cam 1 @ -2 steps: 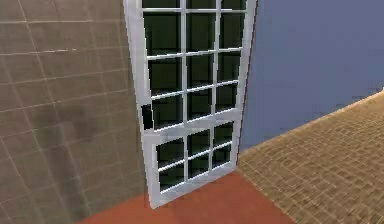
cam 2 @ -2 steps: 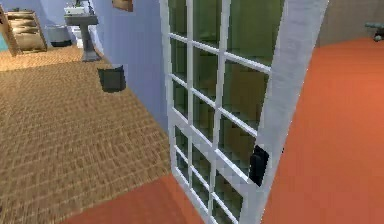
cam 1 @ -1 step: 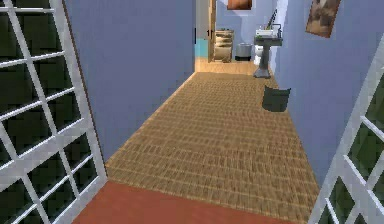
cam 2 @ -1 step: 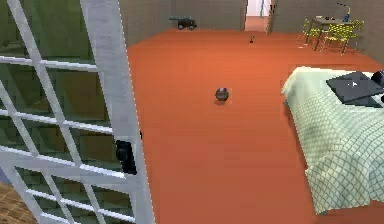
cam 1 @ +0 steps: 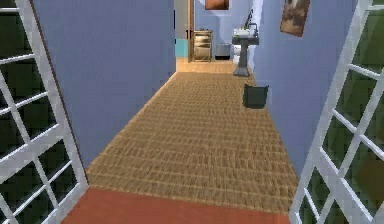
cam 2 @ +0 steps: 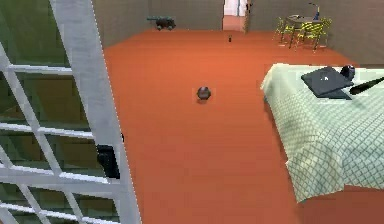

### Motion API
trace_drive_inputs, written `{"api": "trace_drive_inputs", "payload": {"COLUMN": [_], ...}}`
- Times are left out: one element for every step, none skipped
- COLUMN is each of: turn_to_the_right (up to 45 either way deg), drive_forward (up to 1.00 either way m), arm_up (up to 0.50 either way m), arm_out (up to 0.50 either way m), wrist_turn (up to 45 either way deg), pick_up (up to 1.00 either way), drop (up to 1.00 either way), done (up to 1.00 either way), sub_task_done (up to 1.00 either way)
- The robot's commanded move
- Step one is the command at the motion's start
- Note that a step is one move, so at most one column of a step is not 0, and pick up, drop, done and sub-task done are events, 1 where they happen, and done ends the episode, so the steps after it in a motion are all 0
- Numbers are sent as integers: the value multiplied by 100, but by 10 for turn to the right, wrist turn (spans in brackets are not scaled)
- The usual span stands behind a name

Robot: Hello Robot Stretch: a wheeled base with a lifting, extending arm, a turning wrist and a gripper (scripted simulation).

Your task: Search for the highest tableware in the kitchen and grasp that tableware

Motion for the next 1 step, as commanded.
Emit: {"api": "trace_drive_inputs", "payload": {"turn_to_the_right": [0], "drive_forward": [100], "arm_up": [0], "arm_out": [0], "wrist_turn": [0], "pick_up": [0], "drop": [0], "done": [0], "sub_task_done": [0]}}
